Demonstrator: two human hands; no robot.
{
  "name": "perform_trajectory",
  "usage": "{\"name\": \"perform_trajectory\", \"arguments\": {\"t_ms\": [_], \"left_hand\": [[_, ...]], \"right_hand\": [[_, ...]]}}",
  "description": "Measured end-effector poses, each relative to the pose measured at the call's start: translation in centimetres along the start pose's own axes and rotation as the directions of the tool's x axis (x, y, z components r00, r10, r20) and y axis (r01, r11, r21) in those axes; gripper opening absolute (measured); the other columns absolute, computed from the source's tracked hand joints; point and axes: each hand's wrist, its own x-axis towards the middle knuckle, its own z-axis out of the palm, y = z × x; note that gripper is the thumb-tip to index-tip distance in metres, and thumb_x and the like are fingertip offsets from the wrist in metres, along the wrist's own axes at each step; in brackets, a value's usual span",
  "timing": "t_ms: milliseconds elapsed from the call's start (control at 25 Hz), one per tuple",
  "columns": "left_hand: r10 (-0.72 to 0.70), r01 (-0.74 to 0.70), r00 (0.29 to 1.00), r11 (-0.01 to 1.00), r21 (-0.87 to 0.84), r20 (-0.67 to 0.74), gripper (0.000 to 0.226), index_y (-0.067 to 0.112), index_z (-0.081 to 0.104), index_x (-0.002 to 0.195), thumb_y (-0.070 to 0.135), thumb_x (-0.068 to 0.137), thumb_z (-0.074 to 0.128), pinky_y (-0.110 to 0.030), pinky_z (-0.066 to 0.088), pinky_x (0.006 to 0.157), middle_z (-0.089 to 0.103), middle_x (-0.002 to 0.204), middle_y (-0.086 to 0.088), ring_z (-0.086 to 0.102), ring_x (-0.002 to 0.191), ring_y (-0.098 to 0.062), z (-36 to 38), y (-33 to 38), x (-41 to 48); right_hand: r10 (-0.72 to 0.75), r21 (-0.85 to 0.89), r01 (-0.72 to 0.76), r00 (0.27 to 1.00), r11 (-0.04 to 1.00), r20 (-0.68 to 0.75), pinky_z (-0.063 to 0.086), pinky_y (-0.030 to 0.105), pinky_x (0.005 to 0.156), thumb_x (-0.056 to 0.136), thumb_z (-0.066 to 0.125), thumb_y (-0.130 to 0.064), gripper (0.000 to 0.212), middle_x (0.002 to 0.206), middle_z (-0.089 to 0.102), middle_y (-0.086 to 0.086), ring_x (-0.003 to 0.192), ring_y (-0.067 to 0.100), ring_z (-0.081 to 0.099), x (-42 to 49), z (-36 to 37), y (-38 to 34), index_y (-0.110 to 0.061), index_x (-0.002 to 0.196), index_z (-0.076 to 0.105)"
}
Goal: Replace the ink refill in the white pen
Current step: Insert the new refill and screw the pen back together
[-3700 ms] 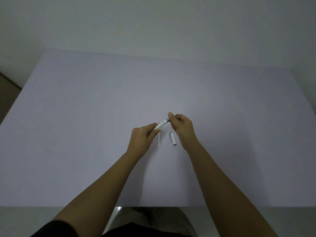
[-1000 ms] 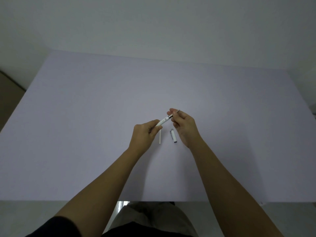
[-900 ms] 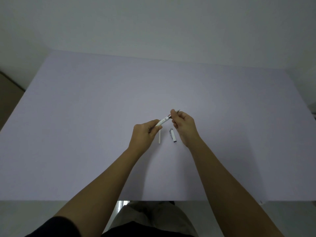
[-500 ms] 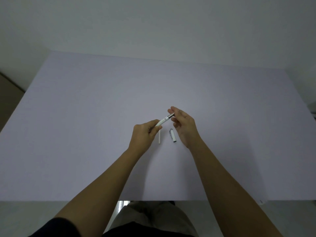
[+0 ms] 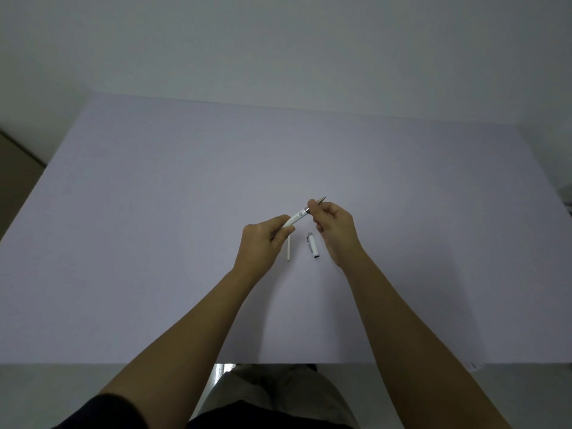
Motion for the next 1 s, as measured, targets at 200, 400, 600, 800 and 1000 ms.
{"name": "perform_trajectory", "arguments": {"t_ms": [200, 400, 600, 800, 1000], "left_hand": [[-0.002, 0.002, 1.000, 1.000, 0.006, 0.002, 0.013, 0.013, 0.067, 0.095, 0.020, 0.088, 0.060, -0.015, 0.029, 0.047, 0.049, 0.054, -0.005, 0.037, 0.045, -0.011, 0.1, 0.0, 0.2], [-0.024, 0.024, 1.000, 1.000, -0.020, -0.005, 0.013, 0.012, 0.067, 0.096, 0.020, 0.089, 0.058, -0.028, 0.039, 0.050, 0.054, 0.056, -0.011, 0.047, 0.049, -0.022, 0.3, 0.1, 0.2], [-0.016, 0.016, 1.000, 1.000, 0.000, -0.010, 0.013, 0.012, 0.067, 0.096, 0.020, 0.090, 0.058, -0.037, 0.044, 0.053, 0.059, 0.059, -0.015, 0.054, 0.053, -0.031, 0.2, -0.1, 0.4], [-0.027, 0.027, 1.000, 1.000, -0.004, 0.003, 0.014, 0.012, 0.067, 0.097, 0.020, 0.089, 0.059, -0.032, 0.043, 0.054, 0.059, 0.059, -0.013, 0.058, 0.055, -0.030, 0.3, -0.1, 0.7], [-0.064, 0.064, 0.998, 0.997, -0.053, -0.008, 0.014, 0.015, 0.067, 0.098, 0.021, 0.089, 0.059, -0.036, 0.045, 0.057, 0.061, 0.062, -0.018, 0.059, 0.058, -0.032, 0.5, -0.1, 1.0]], "right_hand": [[0.002, 0.061, -0.002, 1.000, 0.998, 0.004, 0.041, 0.021, 0.069, 0.089, 0.060, -0.032, 0.020, 0.077, 0.068, -0.011, 0.062, -0.001, 0.052, 0.1, 0.1, -0.2, -0.024, 0.075, 0.072], [0.017, 0.060, -0.018, 1.000, 0.998, 0.015, 0.041, 0.020, 0.070, 0.089, 0.059, -0.034, 0.013, 0.088, 0.070, -0.015, 0.071, 0.000, 0.054, 0.4, 0.0, 0.1, -0.027, 0.088, 0.070], [-0.006, -0.010, 0.006, 1.000, 1.000, -0.019, 0.039, 0.021, 0.067, 0.087, 0.063, -0.032, 0.013, 0.068, 0.065, -0.021, 0.064, -0.004, 0.053, 0.4, 0.3, 0.2, -0.023, 0.084, 0.071], [0.007, 0.008, -0.008, 0.996, 1.000, 0.086, 0.042, 0.016, 0.073, 0.091, 0.055, -0.033, 0.014, 0.099, 0.071, -0.018, 0.085, -0.006, 0.060, 0.6, 0.4, -0.3, -0.035, 0.093, 0.069], [-0.011, 0.030, 0.011, 1.000, 0.999, -0.014, 0.040, 0.020, 0.072, 0.087, 0.059, -0.042, 0.017, 0.091, 0.071, -0.017, 0.077, -0.003, 0.056, 1.0, 1.0, -0.2, -0.033, 0.084, 0.073]]}}
